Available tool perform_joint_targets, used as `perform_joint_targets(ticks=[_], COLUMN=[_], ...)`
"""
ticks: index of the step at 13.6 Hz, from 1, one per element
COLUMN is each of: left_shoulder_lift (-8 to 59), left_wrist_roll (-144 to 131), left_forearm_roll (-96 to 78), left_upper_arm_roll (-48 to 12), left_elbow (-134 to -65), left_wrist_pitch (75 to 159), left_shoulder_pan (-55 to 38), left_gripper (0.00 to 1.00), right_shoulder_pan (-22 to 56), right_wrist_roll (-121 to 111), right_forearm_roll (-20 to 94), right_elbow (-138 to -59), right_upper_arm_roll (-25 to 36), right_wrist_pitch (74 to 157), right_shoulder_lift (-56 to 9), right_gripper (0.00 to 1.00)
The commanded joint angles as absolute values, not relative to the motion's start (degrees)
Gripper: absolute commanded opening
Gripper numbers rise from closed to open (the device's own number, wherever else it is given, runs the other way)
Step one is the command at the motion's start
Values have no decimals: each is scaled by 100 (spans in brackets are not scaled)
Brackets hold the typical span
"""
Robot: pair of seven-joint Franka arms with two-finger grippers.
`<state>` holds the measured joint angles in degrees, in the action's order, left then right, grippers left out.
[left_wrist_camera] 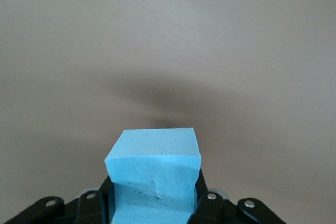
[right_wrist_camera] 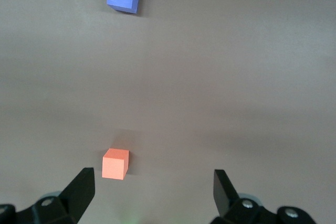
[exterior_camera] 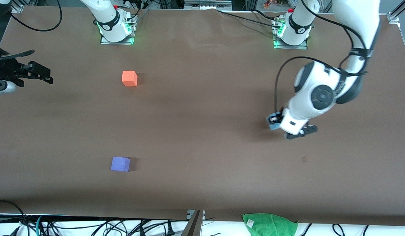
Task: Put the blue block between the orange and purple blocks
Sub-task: 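Carry the light-blue cube with the left gripper toward the table middle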
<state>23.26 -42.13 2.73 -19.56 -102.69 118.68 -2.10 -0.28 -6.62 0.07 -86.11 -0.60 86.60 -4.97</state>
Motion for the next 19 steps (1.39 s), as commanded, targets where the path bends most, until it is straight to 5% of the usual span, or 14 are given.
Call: perform_joint_targets(ticks=[1, 7, 14, 16, 19], left_shoulder_lift=[2793, 4076, 4964, 5211, 5142], left_wrist_roll=[-5488, -7100, -7953, -7945, -8015], left_forearm_roll=[360, 422, 431, 422, 422], left_upper_arm_roll=[-2109, -1969, -820, -686, -651], left_elbow=[-9566, -8203, -7059, -6891, -6882], left_wrist_pitch=[11804, 11812, 11970, 11971, 11752], left_shoulder_pan=[-902, -2546, -4454, -4456, -4430], left_gripper=[26, 31, 41, 58, 100], right_shoulder_pan=[-70, -70, -79, -79, -79], right_wrist_roll=[-738, -721, -721, -729, -729], right_forearm_roll=[44, 70, 70, 44, 26], right_elbow=[-8481, -8481, -8490, -8490, -8534], right_upper_arm_roll=[-62, -62, -62, -62, -70], right_wrist_pitch=[8613, 8622, 8605, 8587, 8569], right_shoulder_lift=[-563, -571, -852, -896, -993], right_gripper=[100, 100, 100, 100, 100])
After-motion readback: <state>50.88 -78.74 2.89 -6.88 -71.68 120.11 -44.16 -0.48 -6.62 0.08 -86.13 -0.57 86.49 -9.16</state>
